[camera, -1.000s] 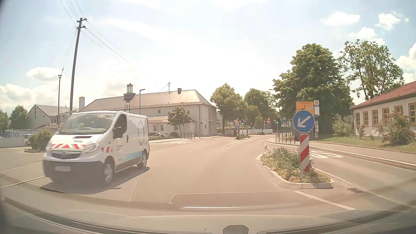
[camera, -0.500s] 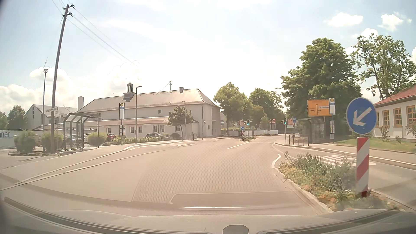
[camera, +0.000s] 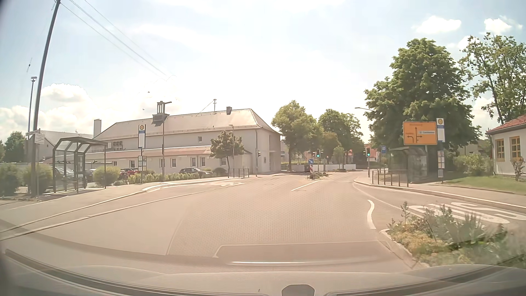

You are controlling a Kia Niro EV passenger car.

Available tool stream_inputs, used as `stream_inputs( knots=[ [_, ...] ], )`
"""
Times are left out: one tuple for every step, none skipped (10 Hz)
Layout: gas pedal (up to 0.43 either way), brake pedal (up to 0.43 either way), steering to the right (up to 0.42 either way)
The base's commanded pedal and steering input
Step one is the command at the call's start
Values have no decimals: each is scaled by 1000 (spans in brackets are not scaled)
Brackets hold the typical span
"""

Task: Follow the waypoints while adhering to traffic rules and regulations

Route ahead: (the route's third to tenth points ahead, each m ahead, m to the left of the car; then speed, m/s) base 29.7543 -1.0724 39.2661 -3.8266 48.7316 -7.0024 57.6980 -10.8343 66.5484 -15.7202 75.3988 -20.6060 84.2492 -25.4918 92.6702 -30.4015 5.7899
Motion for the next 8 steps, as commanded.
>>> stream_inputs(
  knots=[
    [118,0,20],
    [118,0,33],
    [118,0,44],
    [118,0,53],
    [118,0,60],
    [118,0,65],
    [118,0,67],
    [118,0,70]
  ],
)
